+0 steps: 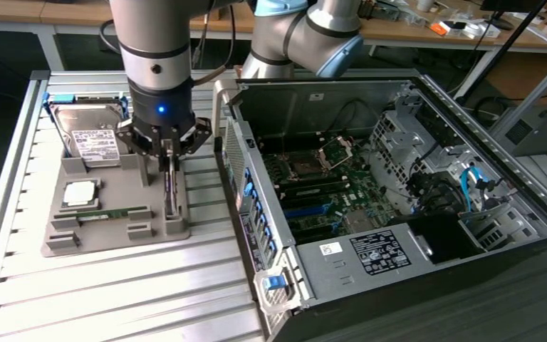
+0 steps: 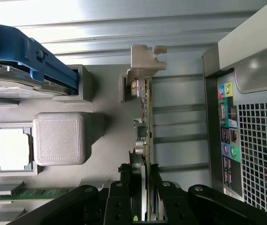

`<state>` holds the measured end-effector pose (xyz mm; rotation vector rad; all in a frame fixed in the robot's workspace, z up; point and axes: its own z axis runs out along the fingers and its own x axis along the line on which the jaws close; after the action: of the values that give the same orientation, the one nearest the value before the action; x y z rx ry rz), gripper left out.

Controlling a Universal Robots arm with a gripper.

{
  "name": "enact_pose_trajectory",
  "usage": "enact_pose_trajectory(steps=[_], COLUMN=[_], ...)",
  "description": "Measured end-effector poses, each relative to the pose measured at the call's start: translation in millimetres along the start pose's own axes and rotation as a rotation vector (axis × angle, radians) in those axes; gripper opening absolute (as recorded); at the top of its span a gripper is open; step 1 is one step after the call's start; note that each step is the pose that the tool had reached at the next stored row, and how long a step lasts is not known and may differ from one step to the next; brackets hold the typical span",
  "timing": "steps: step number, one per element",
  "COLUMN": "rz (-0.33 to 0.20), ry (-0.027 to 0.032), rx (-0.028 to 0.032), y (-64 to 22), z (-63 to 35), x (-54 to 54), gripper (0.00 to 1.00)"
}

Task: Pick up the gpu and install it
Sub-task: 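Pick up the gpu and move the gpu toward the slot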

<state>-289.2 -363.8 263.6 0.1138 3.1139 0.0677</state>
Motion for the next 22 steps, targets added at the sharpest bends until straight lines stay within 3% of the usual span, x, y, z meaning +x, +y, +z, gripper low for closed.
enact_pose_trajectory(steps=[22], rz=[0.000], ry=[0.0001], rx=[0.0001], y=[0.3], z=[-8.0], x=[-0.2], gripper=[0.27])
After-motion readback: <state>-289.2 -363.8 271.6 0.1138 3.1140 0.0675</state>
